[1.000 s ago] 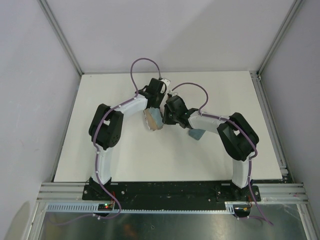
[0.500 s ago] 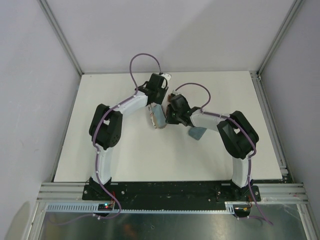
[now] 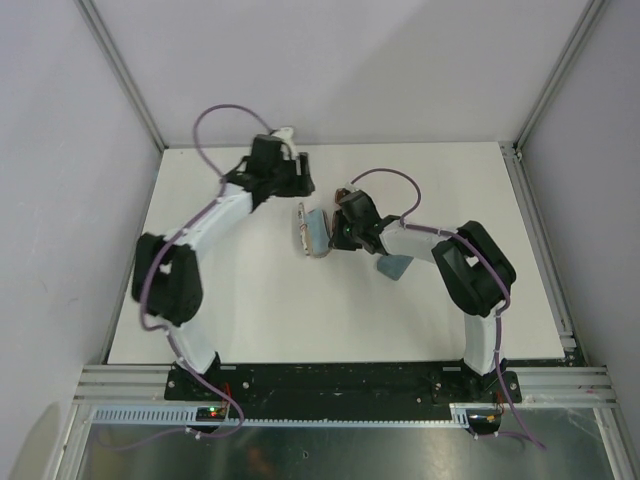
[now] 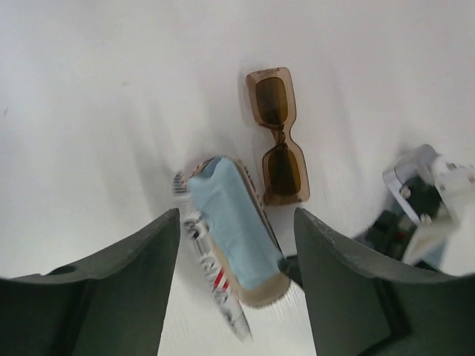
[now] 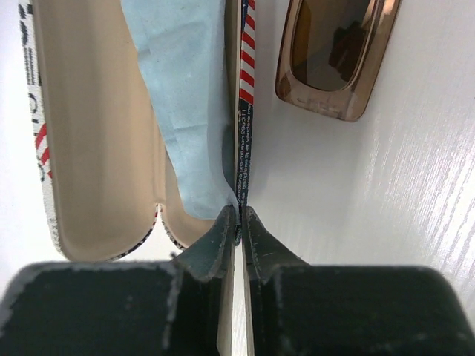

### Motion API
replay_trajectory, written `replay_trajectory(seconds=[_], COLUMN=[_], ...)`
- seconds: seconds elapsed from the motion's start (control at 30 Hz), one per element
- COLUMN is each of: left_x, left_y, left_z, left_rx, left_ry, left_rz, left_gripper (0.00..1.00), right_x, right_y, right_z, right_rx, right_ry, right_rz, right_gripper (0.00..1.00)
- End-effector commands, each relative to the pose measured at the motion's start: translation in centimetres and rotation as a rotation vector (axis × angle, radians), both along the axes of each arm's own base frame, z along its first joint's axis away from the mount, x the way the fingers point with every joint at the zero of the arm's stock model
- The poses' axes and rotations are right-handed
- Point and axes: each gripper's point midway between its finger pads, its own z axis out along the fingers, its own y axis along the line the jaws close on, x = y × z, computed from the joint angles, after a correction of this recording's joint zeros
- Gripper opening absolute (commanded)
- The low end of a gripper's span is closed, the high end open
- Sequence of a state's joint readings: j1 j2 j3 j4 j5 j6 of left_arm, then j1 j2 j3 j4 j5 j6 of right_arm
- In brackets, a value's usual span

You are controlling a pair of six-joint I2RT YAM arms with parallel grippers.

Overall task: Organize the sunglasses
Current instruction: Pass from the right arm to the left

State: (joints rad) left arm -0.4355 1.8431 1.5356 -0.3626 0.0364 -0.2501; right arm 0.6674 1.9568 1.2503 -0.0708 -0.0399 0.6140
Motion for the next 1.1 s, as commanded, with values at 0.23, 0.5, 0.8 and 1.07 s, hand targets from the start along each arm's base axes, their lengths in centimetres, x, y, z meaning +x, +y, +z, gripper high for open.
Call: replay_trajectory(seconds=[0.23, 0.5, 0.8, 1.07], left_x=[-7.5, -9.5, -8.4, -7.5], left_y=[4.0, 2.6, 2.3, 2.6], left_z=[1.1, -2.0, -4.8, -7.2], left_rx=[-0.567, -0.767, -0.850, -0.894], left_ry=[0.159, 0.218, 0.261, 0.297], left_rz=[0.065, 0.042, 0.075, 0.132], left_gripper=[0.86, 0.96, 1.00, 0.99], right_x=[-0.5, -0.7, -0.6, -0.6], right_y=[0.6, 1.0, 1.0, 1.0], right_z=[-0.9, -0.9, -0.6, -0.7], right_rx=[0.065, 0.075, 0.078, 0.082], right_ry=[0.013, 0.012, 0.007, 0.009], right_rz=[0.004, 0.014, 0.012, 0.013], right_gripper=[0.02, 0.02, 0.01, 0.01])
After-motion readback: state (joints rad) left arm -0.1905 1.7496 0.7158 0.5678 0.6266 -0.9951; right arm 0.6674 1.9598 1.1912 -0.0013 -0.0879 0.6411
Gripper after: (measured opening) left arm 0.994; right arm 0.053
